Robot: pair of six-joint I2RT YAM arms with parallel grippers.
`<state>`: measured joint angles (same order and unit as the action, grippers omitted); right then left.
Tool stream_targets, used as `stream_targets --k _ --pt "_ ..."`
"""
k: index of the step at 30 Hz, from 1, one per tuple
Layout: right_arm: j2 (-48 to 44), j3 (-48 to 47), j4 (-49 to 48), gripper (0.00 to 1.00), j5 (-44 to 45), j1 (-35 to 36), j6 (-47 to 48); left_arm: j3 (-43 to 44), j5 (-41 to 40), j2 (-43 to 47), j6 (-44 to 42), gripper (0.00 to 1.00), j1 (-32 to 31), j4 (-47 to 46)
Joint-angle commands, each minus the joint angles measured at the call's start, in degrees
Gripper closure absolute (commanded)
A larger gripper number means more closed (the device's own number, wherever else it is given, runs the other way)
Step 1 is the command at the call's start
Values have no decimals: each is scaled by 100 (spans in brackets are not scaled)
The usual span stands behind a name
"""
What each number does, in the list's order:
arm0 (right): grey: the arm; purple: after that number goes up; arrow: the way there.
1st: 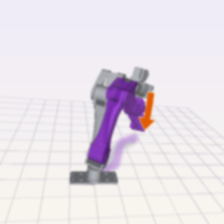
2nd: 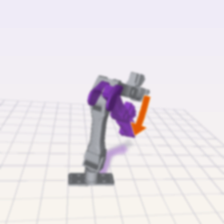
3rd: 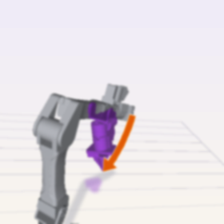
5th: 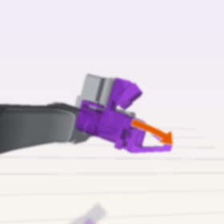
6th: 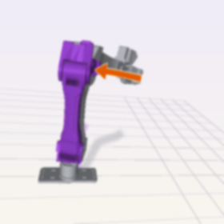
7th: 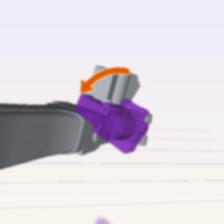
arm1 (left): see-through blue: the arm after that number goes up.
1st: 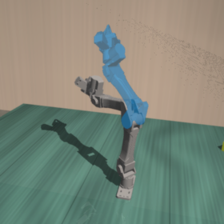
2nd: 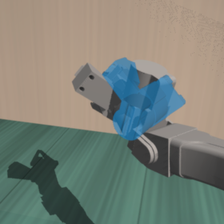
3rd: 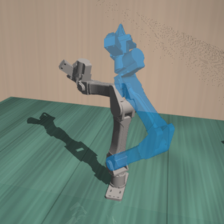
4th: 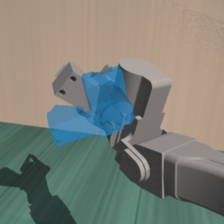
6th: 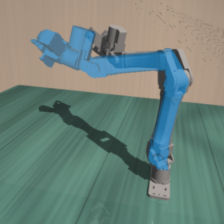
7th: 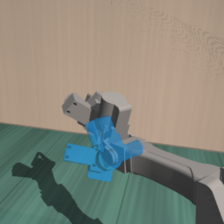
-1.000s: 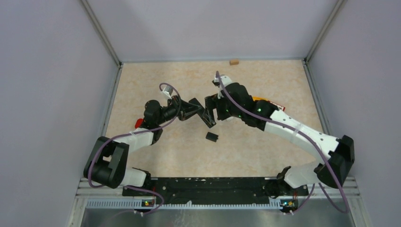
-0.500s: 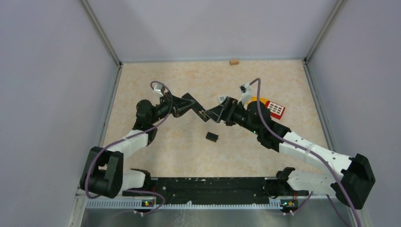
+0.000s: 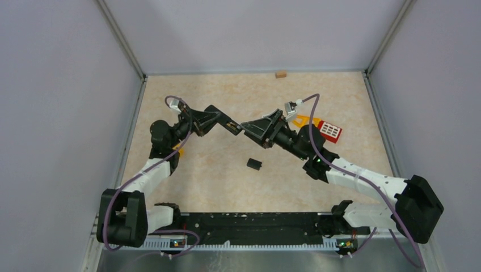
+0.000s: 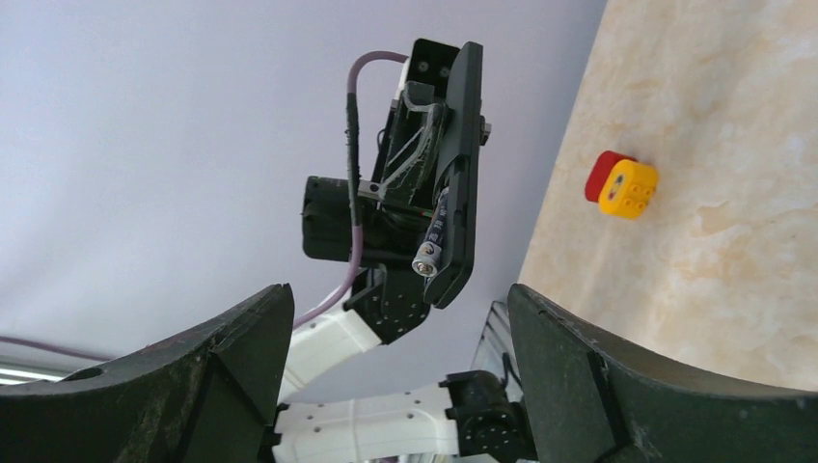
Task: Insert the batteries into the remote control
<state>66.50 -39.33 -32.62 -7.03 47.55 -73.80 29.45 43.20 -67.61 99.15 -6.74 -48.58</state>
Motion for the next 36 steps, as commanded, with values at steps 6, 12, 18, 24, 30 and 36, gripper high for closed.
stream_targets --k 6,12,18,24,30,36 --pt "333 -18 -1426 33 -116 -35 -698 100 241 17 884 100 156 -1121" --pt "599 -189 -1447 47 -207 -29 -803 131 257 -6 956 100 156 -1172" --pt "736 -224 -1699 43 -194 -34 -820 129 276 -6 965 100 163 -1163" --pt "776 -216 -1757 41 -194 -31 -852 107 269 2 965 100 158 -1154" --pt "799 -173 -1765 44 -169 -35 -873 96 257 29 973 100 160 -1145" --pt "842 -209 -1652 46 -149 -35 -829 104 291 47 970 100 162 -1141"
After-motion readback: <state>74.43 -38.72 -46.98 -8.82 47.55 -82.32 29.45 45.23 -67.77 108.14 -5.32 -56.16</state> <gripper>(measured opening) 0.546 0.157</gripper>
